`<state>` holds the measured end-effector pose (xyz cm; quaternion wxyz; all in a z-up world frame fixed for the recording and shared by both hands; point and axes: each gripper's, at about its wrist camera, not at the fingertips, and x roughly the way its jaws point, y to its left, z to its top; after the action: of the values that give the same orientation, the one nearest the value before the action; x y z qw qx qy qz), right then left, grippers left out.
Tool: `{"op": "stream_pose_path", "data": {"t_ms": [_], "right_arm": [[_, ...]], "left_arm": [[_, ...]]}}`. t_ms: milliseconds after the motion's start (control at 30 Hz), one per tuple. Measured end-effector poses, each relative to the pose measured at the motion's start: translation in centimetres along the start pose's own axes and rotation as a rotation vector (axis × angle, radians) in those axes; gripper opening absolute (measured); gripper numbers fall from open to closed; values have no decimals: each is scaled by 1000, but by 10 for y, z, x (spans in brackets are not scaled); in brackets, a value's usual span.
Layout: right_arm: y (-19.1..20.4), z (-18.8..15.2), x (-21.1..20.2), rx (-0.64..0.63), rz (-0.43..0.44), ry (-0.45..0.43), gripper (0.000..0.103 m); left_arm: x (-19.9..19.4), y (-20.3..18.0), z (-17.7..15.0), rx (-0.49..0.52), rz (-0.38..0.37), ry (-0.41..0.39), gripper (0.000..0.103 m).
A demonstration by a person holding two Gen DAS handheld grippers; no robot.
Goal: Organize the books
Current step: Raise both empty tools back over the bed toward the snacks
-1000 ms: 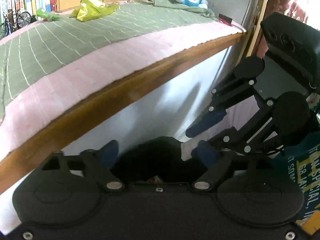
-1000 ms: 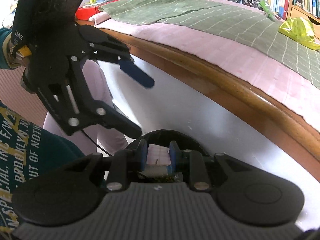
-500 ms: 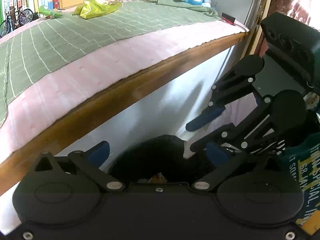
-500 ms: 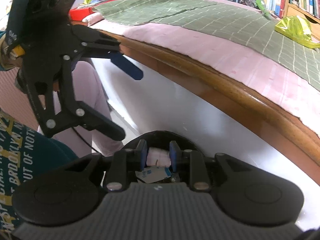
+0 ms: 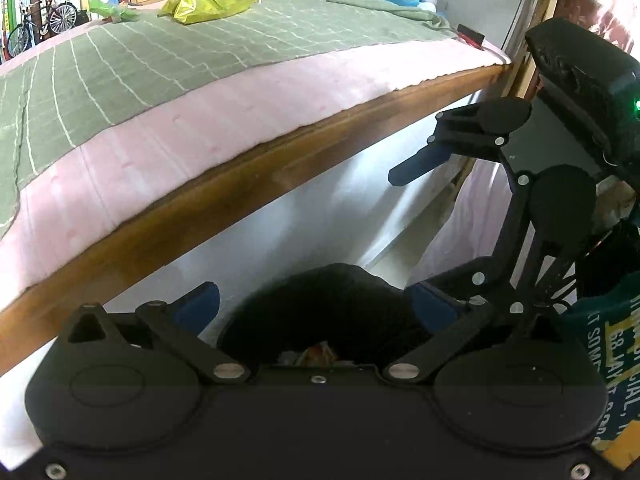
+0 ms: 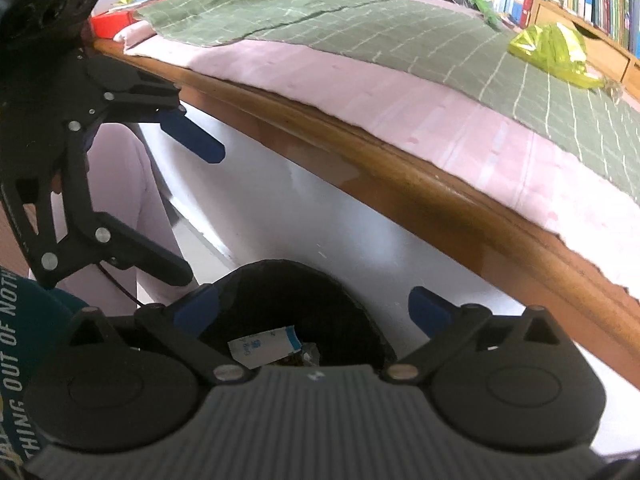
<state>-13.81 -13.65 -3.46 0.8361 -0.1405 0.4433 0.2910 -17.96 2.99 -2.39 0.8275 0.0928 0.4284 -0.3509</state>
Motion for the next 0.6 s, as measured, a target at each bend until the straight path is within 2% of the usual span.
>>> {"op": "stream_pose_path", "data": {"t_ms": [333, 500, 600], "right_arm": [[-3, 0, 0, -9, -25, 11, 103], [-10, 10, -14, -13, -41, -17, 103], [-16, 19, -26, -5, -40, -30, 103]], "left_arm": [[-3, 6, 3, -48, -20, 0, 103], [-18, 9, 15, -28, -5, -27, 103], [-36, 13, 24, -50, 2, -75, 103]]}}
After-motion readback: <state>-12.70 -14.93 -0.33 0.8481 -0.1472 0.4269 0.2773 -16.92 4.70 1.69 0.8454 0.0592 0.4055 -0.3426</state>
